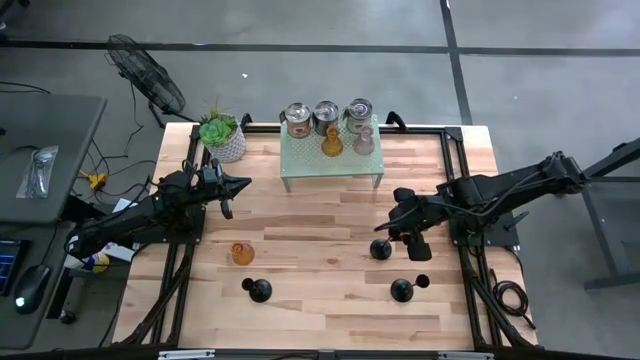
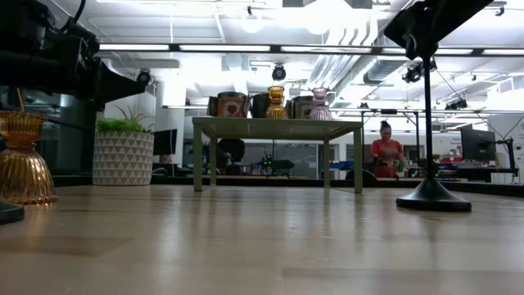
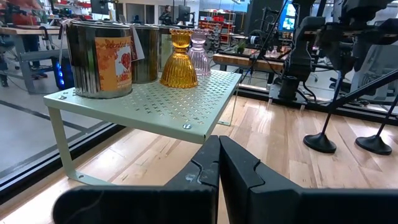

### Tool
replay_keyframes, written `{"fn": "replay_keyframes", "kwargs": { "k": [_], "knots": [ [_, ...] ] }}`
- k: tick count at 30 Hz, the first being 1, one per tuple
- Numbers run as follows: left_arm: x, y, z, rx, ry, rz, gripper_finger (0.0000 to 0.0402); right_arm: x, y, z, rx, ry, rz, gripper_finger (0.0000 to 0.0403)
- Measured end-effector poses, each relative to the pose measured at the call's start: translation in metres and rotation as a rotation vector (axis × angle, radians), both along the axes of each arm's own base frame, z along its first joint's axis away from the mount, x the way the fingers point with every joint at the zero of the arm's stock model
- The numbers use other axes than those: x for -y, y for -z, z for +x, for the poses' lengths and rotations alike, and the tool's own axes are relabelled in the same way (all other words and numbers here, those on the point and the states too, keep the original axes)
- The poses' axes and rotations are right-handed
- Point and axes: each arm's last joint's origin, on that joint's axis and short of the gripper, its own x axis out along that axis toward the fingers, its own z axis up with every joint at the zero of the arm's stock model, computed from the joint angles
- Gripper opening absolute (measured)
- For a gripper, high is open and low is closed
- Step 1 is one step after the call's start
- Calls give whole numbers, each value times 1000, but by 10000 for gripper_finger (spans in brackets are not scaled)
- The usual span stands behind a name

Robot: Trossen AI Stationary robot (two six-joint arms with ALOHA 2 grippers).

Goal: Pick & Place candle stick holders
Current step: Put the top black candle holder on the shelf

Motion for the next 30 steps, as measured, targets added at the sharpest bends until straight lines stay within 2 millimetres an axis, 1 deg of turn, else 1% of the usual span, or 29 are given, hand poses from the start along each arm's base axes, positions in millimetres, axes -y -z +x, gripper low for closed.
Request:
{"fn": "replay_keyframes", "kwargs": {
  "k": [5,8,12,20,24,27,30],
  "knots": [
    [0,0,0,1,0,0,0,0,0,0,0,-1,1,129],
    [0,0,0,0,0,0,0,0,-2,0,2,1,1,125],
    [0,0,0,0,0,0,0,4,-15,3,41,52,30,131],
    [0,0,0,1,0,0,0,26,-56,6,62,210,80,124],
    [0,0,0,1,0,0,0,38,-85,8,65,264,76,131],
    [0,0,0,1,0,0,0,48,-106,9,67,291,61,128],
    [0,0,0,1,0,0,0,58,-122,13,65,333,55,125]
  ]
}}
